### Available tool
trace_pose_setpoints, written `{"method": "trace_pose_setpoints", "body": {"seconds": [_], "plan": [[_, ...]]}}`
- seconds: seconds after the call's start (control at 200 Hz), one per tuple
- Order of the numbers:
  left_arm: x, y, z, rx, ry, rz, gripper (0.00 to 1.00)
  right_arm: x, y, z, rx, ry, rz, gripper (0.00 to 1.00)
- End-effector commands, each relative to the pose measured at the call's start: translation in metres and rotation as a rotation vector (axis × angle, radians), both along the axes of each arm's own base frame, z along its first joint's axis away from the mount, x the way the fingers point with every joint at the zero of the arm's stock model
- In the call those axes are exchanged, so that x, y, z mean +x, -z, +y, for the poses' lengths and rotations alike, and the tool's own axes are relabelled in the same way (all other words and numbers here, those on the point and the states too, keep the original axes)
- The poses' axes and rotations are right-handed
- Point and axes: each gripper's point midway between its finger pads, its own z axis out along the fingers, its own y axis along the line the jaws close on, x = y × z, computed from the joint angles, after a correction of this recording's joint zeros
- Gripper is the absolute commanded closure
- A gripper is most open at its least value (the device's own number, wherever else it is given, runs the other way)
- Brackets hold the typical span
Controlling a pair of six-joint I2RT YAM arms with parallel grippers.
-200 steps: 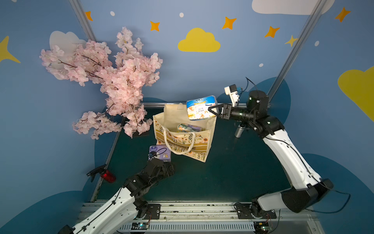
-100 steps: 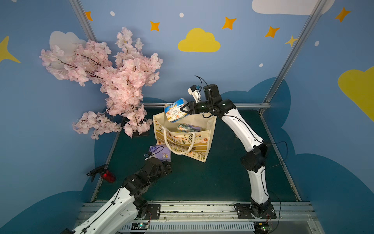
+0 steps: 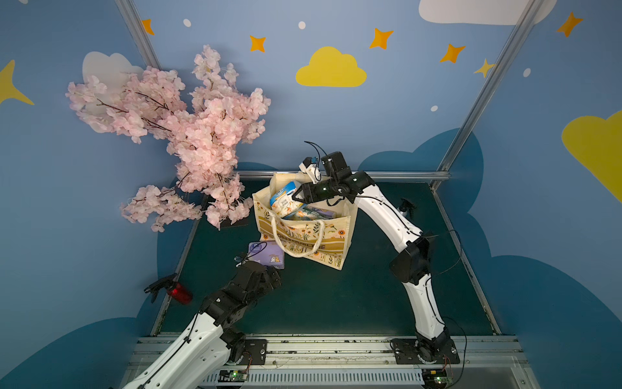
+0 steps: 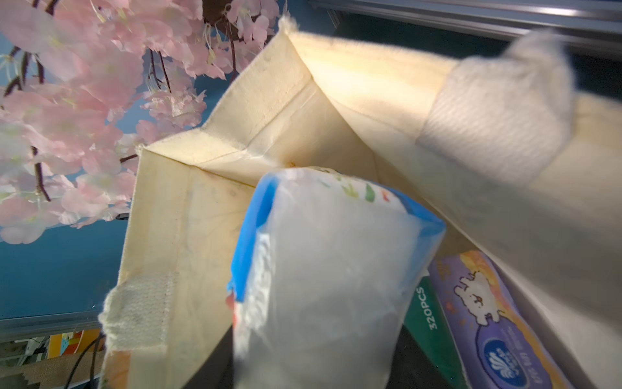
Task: Put tissues into the canvas bag
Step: Place the pack of facial tissues in the canvas bag.
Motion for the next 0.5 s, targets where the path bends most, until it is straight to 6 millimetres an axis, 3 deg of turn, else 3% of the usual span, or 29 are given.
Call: {"method": "trace_pose_setpoints", "body": {"seconds": [0.0,0.29,0.496], "plan": [[0.002,-0.009,0.010,0.024,-0.043,-0.013,0.01,-0.006,-0.002,0.000,-0.022,-0.008,-0.031,0.47],[0.011,-0.024,0.033,0.079,-0.151,-0.027,0.00,0.001,0.021,-0.010,-0.097,0.061,-0.026,0.21],[0.015,-0.035,0.050,0.119,-0.216,-0.044,0.01,0.001,-0.025,-0.023,-0.071,0.098,-0.152,0.11]]}}
